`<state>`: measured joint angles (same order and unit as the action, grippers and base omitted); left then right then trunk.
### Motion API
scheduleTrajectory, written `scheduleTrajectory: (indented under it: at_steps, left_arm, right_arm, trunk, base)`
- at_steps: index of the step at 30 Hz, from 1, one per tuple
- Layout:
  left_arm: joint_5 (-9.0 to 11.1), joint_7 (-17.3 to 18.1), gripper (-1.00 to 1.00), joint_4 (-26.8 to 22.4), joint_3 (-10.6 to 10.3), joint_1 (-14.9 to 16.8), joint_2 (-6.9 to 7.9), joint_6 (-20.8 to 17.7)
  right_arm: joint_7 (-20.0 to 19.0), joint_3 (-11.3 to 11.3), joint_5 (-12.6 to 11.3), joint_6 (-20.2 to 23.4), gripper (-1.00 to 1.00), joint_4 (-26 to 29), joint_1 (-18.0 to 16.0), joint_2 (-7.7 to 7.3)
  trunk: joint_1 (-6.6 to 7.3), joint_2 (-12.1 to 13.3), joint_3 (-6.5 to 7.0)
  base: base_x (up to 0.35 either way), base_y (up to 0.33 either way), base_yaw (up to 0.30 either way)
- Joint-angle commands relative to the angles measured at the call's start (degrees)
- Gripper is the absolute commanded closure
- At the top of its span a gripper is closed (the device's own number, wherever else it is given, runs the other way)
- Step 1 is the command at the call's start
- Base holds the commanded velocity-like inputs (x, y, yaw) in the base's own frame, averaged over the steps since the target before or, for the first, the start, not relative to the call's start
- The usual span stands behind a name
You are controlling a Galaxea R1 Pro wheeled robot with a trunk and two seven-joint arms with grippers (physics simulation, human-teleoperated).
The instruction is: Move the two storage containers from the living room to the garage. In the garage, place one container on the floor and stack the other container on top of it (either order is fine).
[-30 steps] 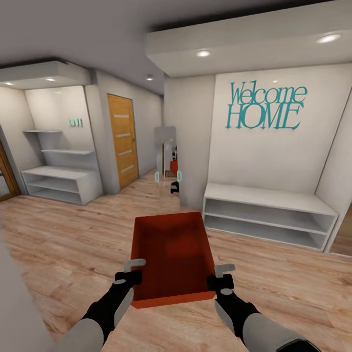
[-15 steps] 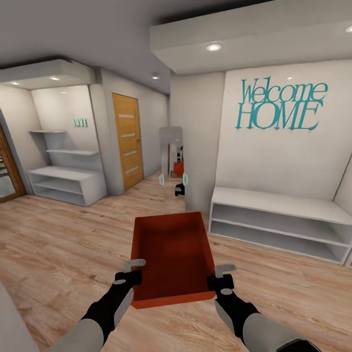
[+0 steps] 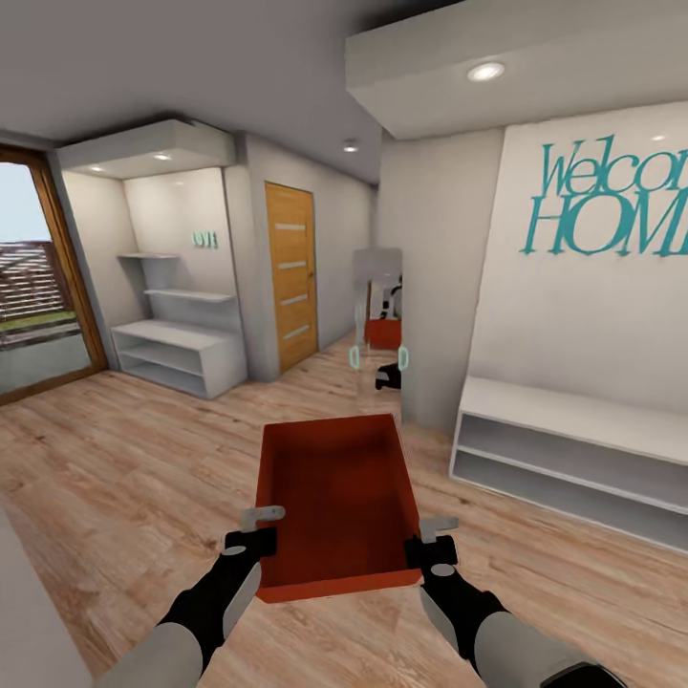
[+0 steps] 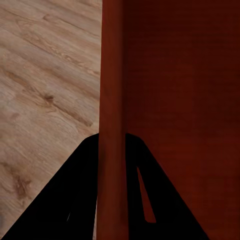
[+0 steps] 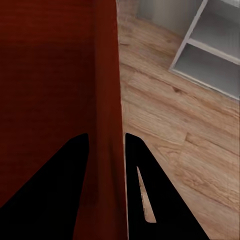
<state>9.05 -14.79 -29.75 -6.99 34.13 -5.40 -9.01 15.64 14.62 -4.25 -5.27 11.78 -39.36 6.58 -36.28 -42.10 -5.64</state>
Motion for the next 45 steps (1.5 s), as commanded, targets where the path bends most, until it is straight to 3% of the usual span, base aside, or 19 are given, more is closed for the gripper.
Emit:
scheduleTrajectory:
  at_steps: [1,10,33,45]
  left_arm:
    - [3.37,-1.12,1.00,-0.39,0.69,0.07,-0.41,-0.48]
    - [3.35,-1.12,1.00,-0.39,0.67,0.07,-0.48,-0.48]
    - [3.35,-1.12,1.00,-0.39,0.66,0.07,-0.42,-0.40]
    - [3.35,-1.12,1.00,-0.39,0.66,0.06,-0.48,-0.43]
  right_arm:
    - [0.01,-1.00,-0.76,-0.44,1.00,-0.18,-0.01,3.41]
    - [0.01,-0.98,-0.69,-0.46,1.00,-0.18,-0.01,3.41]
    - [-0.02,-0.93,-0.80,-0.36,1.00,-0.18,-0.01,3.41]
    - [-0.06,-0.94,-0.85,-0.34,1.00,-0.18,-0.01,3.41]
  trunk:
    - [-0.05,-0.07,-0.09]
    - [-0.05,-0.07,-0.09]
    - [-0.05,-0.07,-0.09]
    - [-0.05,-0.07,-0.09]
  base:
    - [0.326,0.000,0.269]
    - [0.326,0.000,0.214]
    - [0.326,0.000,0.008]
    - [0.326,0.000,0.247]
